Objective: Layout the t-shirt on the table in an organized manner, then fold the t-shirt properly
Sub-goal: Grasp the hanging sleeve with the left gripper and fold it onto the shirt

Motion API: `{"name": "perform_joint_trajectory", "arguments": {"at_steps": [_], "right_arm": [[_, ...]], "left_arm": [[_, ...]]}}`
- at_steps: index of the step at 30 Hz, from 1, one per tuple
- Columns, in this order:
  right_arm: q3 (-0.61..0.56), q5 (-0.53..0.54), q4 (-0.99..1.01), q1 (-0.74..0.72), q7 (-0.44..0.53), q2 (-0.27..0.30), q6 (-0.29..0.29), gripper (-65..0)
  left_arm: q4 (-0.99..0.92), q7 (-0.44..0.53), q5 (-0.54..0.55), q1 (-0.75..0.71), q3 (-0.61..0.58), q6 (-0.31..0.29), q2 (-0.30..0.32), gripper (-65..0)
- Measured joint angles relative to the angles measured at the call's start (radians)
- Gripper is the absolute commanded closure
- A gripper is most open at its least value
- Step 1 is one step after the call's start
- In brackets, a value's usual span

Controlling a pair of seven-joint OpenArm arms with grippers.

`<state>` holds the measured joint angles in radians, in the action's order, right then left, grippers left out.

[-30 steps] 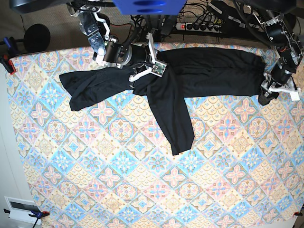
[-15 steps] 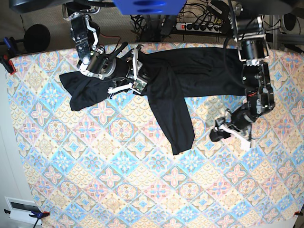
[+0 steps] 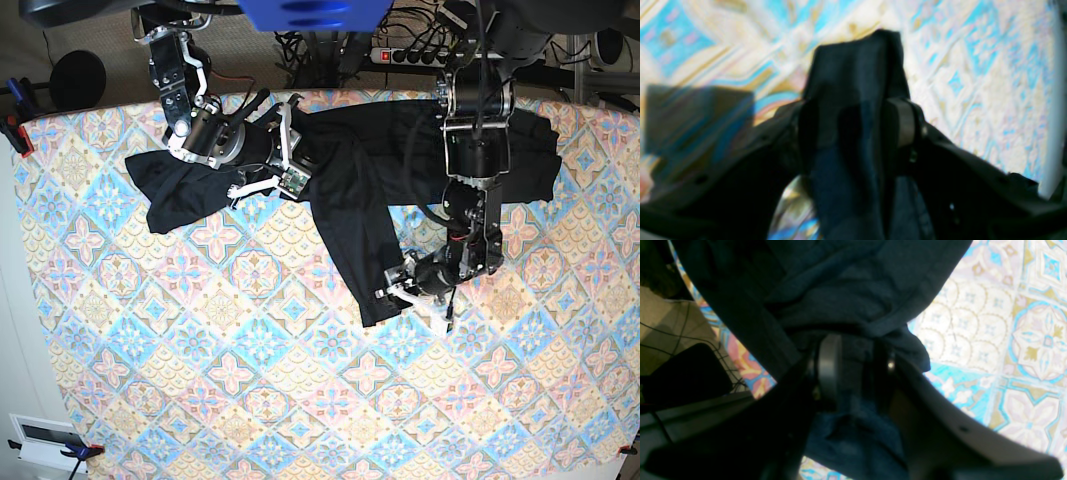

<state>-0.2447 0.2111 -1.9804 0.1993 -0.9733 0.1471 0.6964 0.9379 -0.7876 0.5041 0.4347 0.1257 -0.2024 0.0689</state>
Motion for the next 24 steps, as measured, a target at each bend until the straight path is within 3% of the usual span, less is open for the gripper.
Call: {"name": "perform_joint_trajectory", "arguments": {"at_steps": [4, 7, 9, 12, 17, 24], "right_arm": [[0.000, 0.000, 0.000, -0.017, 0.001, 0.000, 0.000, -15.8], [0.000, 0.000, 0.000, -0.016, 0.002, 0.000, 0.000, -15.8], [0.000, 0.000, 0.001, -0.017, -0.001, 0.000, 0.000, -15.8], [0.000, 0.000, 0.002, -0.032, 0.001, 0.000, 0.000, -15.8], [0.000, 0.002, 0.002, -0.027, 0.000, 0.000, 0.000, -15.8], [0.037, -0.002, 0.004, -0.028, 0.000, 0.001, -0.001, -15.8]], "left_arm": [[-0.068, 0.074, -0.035, 0.025, 0.001, -0.001, -0.040, -30.5], [-0.076, 0.077, -0.038, 0.025, 0.001, -0.007, -0.061, -28.6], [-0.075, 0.078, -0.035, 0.025, -0.042, -0.006, -0.060, -21.2], [-0.053, 0.037, -0.032, 0.018, -0.082, -0.008, -0.058, 0.0], [0.100, -0.023, -0.058, -0.050, 0.017, 0.005, -0.042, 0.0], [0.584, -0.116, -0.040, -0.213, 0.181, 0.004, -0.013, 0.0]]}}
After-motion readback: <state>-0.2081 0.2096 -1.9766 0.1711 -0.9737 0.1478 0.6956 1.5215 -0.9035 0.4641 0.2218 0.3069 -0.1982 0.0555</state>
